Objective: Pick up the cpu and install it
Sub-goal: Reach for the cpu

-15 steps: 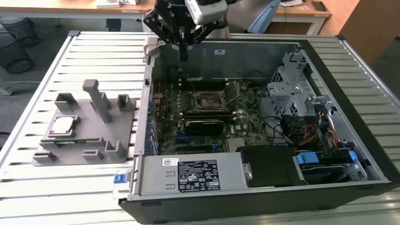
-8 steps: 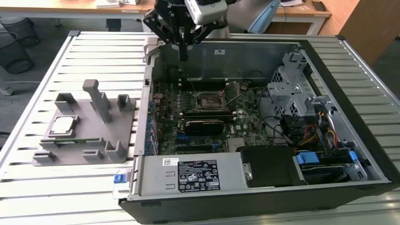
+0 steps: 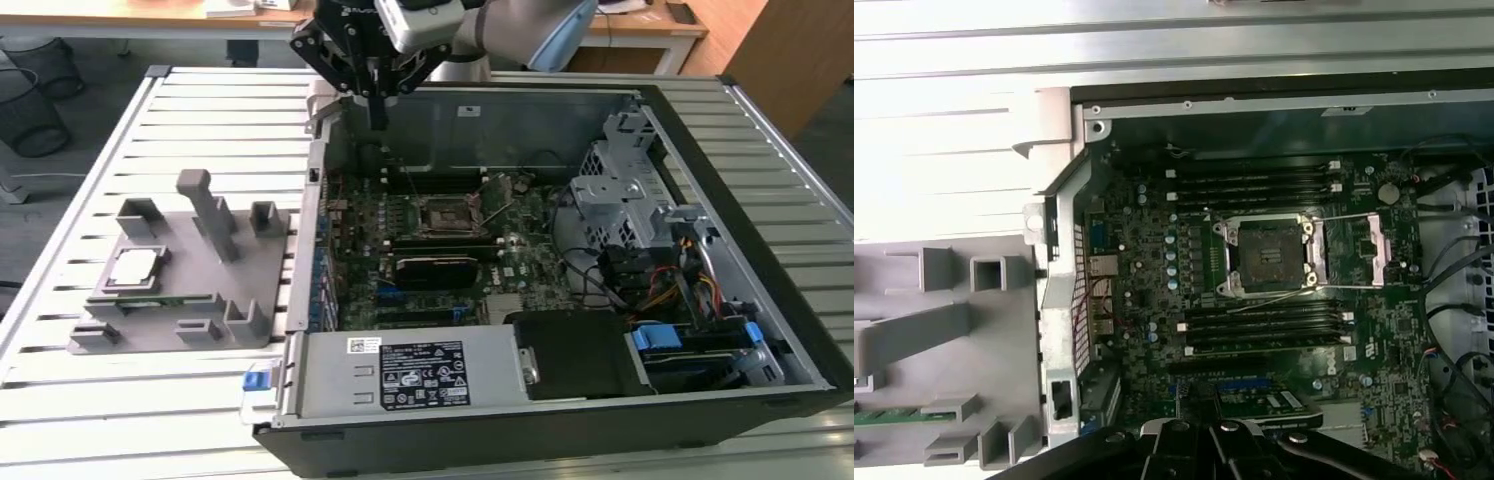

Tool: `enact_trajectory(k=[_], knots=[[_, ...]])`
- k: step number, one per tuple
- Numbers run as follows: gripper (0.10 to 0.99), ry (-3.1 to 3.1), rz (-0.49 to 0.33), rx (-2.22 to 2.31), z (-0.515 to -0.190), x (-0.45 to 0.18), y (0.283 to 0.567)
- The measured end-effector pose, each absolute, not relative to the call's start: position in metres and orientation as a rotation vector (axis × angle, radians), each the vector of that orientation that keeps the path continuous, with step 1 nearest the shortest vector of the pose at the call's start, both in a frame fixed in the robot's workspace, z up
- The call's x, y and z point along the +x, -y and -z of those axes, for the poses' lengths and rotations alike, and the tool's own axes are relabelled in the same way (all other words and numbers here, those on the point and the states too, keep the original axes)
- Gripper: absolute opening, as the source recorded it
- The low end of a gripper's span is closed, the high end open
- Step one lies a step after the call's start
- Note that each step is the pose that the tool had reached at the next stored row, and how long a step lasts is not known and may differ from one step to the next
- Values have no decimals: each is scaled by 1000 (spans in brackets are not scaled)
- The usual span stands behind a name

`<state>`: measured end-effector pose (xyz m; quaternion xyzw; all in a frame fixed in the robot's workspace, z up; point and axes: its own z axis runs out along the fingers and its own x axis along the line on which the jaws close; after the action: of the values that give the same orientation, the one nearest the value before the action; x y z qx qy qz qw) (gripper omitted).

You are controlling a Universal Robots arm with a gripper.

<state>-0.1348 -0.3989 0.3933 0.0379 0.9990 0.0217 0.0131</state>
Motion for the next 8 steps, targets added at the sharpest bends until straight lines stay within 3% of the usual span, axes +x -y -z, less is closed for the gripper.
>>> enact_trajectory(k=[8], knots=[[106, -3112, -68, 118, -393, -148, 399]])
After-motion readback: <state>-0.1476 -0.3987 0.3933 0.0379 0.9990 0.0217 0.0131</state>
